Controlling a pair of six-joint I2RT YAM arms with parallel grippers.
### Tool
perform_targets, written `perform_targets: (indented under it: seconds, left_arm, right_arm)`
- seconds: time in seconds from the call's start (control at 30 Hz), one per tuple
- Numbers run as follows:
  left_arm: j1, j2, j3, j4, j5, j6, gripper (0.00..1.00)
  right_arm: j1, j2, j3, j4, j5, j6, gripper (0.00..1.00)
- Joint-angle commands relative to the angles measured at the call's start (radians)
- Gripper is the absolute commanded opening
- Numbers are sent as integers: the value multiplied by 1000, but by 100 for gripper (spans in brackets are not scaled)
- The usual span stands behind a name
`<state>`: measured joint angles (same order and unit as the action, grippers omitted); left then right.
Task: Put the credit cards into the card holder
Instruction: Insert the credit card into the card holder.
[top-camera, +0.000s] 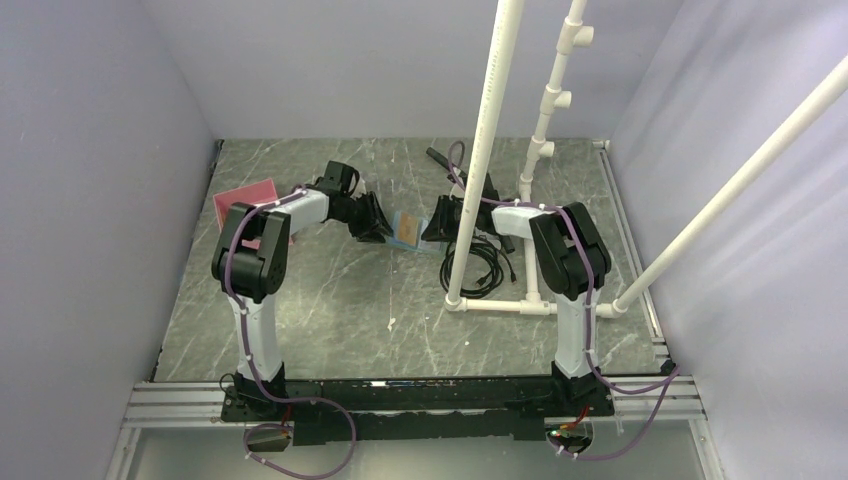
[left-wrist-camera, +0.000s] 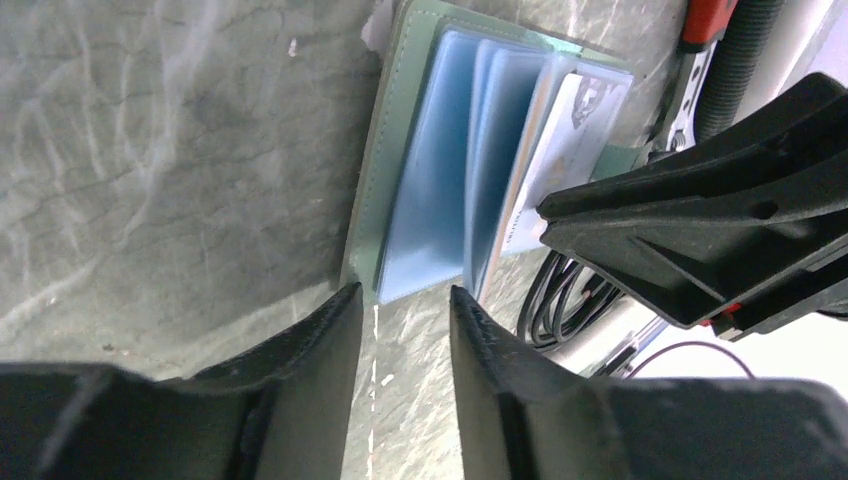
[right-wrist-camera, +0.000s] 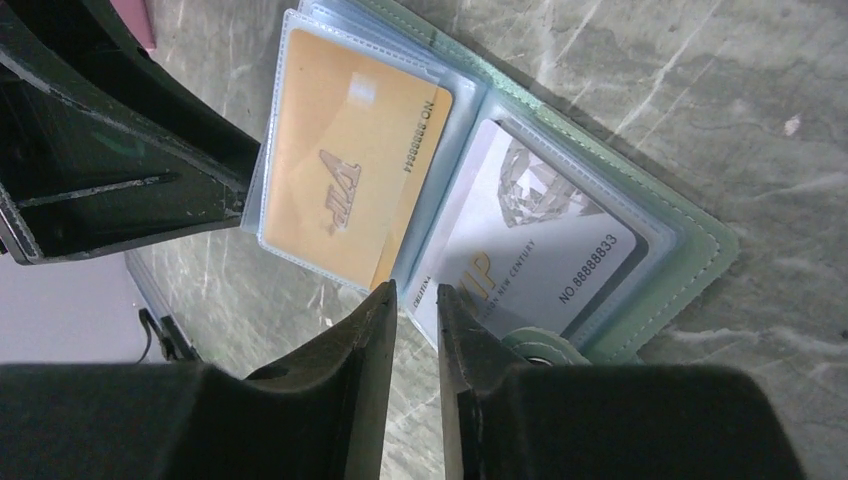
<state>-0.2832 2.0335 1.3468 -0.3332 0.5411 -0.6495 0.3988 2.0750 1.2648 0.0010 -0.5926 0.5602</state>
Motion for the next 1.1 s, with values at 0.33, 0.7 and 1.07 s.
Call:
perform_targets:
  seconds: [0.33,0.7,1.07]
  left_arm:
    - [52,-117,27,-69,-99,14,55]
    - [2,-17,86,42,66,-17,47]
    - [-22,34,118,0,8,15,50]
  right_arm:
    - [33,93,147,4,-11,-26,23]
    - [56,100,136,-109,131,-62,1]
    - [57,129,153,-119,124,-59,0]
